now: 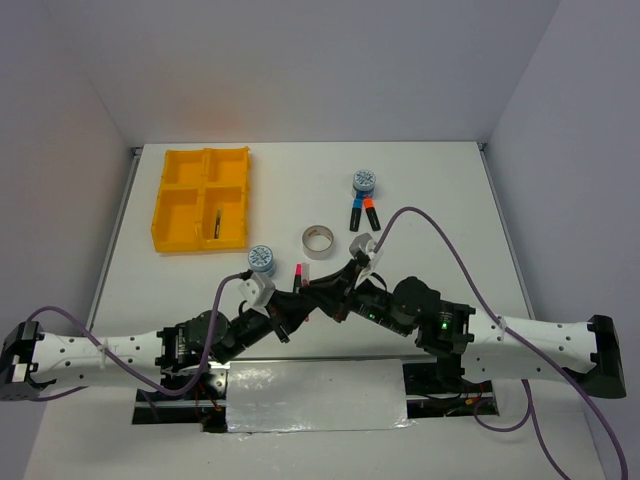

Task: Sort the stationery into containers
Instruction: Close the pen cap on the pen.

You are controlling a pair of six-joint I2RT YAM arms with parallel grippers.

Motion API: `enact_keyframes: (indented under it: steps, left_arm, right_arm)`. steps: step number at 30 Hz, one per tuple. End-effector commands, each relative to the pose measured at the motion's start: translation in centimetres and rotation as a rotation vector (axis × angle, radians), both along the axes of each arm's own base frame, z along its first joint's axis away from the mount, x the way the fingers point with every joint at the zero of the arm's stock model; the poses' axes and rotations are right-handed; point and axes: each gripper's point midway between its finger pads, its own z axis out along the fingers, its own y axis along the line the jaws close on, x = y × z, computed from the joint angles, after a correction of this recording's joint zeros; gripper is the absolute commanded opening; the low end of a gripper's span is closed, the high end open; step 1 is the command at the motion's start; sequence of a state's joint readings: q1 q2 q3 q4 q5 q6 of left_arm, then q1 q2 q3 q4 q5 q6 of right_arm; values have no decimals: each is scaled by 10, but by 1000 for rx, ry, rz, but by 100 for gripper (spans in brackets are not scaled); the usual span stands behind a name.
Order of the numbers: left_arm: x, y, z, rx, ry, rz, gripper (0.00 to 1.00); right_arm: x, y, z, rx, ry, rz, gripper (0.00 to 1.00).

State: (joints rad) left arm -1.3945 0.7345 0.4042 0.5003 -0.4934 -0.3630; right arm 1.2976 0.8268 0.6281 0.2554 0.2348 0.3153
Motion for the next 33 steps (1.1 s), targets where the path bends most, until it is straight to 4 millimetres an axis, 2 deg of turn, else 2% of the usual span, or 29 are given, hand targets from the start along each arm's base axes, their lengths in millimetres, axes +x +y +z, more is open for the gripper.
enact_keyframes:
  steps: [1,2,4,6,16,21,27,31,33]
  left_arm:
    - [-13,-6,31,-92,-37,-75,0]
    - [-13,-5,31,-94,-39,-76,0]
    - [-15,-5,30,-94,-45,-88,0]
    - [-17,-6,29,-90,-48,-98,0]
    - [-21,-8,31,-89,-71,-125,0]
    - [-27,-12,29,-75,-86,-165,0]
    - [-31,-16,30,-68,-92,-189,0]
    - [-31,-17,26,-48,-89,-191,0]
    - [-30,-18,26,-40,-88,-188,0]
  right_arm:
    - [-8,6,18,59,-31,54,9]
    - [-11,7,18,63,-35,68,12]
    - [-16,8,23,80,-49,99,38]
    - [-24,6,28,98,-75,138,52]
    - [-22,-4,40,84,-126,121,58]
    - [-11,-16,57,73,-159,74,61]
    - [-10,-17,64,81,-155,119,57]
    - [-18,-18,66,114,-136,183,54]
    - [-19,-18,68,124,-133,197,48]
